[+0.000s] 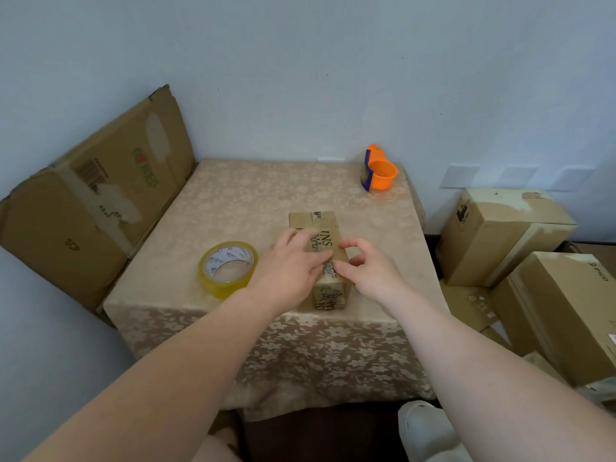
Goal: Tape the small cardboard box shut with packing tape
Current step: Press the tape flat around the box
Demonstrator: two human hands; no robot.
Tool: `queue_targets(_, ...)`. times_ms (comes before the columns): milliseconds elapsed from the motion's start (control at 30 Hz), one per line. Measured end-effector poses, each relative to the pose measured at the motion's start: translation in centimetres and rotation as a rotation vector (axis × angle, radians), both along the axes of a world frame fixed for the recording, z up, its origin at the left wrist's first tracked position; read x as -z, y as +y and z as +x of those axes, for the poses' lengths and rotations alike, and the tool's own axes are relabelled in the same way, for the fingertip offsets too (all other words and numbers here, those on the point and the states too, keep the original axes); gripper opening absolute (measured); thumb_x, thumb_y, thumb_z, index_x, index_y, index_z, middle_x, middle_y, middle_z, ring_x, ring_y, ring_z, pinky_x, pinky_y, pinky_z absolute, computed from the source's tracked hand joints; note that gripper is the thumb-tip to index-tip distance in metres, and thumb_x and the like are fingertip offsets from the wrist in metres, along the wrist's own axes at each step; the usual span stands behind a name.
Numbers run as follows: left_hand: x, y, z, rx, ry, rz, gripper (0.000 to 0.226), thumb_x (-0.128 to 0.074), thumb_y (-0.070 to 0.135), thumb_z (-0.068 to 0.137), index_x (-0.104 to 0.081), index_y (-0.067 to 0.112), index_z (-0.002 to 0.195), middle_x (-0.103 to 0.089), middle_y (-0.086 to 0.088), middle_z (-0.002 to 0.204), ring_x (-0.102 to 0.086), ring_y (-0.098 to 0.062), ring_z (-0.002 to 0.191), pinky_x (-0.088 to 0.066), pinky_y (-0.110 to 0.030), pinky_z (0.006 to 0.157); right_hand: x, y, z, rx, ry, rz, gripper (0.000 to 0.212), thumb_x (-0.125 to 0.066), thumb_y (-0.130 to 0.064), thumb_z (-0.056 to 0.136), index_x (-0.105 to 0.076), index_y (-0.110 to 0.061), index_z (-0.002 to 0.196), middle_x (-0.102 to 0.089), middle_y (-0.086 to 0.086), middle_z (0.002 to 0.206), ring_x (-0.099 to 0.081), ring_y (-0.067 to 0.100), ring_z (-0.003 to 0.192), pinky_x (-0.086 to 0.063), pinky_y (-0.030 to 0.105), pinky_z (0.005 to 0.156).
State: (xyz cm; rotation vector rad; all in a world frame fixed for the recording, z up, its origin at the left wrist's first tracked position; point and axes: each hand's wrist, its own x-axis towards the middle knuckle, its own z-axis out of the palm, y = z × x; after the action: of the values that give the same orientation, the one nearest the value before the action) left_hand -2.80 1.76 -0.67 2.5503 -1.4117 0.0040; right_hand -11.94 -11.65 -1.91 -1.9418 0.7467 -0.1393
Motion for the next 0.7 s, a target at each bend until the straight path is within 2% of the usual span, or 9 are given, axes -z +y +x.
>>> queue_targets(67,0.4,0.0,0.5,0.056,0.154,-0.031,0.038,-0.041,0.034,0.095,-0.047,0.032,0.133,-0.037,0.007,0.147,-0.023,-0.022,0.137,-0.024,-0.041,0.112,0.2,-0.1,0.2,-0.008,0.005,0.033,0.037,-0.062,-0.029,0.087,-0.051,-0.034,0.121,-0.06,-0.003,0.093,-0.062,0.019,0.087,-0.049,0.031,0.071)
queue_targets(167,1.1,-0.1,0.8,-0.01,0.306,-0.128,0.039,-0.049,0.039,0.091,-0.052,0.029,0.129,-0.044,0.008,0.144,-0.028,-0.02,0.137,-0.02,-0.038,0.114,0.4,-0.2,0.5,-0.046,0.004,0.071,0.04,-0.061,-0.028,0.087,-0.048,-0.036,0.124,-0.062,-0.001,0.104,-0.063,0.021,0.094,-0.048,0.032,0.072)
queue_targets(433,1.7,-0.5,0.8,-0.094,0.415,-0.216,0.048,-0.065,0.046,0.077,-0.059,0.029,0.121,-0.05,0.012,0.138,-0.029,-0.014,0.134,-0.024,-0.035,0.112,0.7,-0.9,0.6,-0.123,-0.024,0.102,0.04,-0.062,-0.024,0.087,-0.053,-0.035,0.124,-0.061,0.0,0.115,-0.06,0.018,0.092,-0.041,0.023,0.063)
queue_targets(700,1.6,-0.3,0.9,-0.05,0.384,-0.117,0.062,-0.062,0.055,0.073,-0.052,0.029,0.128,-0.044,0.013,0.142,-0.025,-0.016,0.136,-0.026,-0.04,0.112,0.7,-0.8,0.3,-0.123,-0.043,0.091,0.039,-0.061,-0.026,0.088,-0.054,-0.037,0.125,-0.055,-0.008,0.108,-0.06,0.018,0.1,-0.048,0.03,0.079)
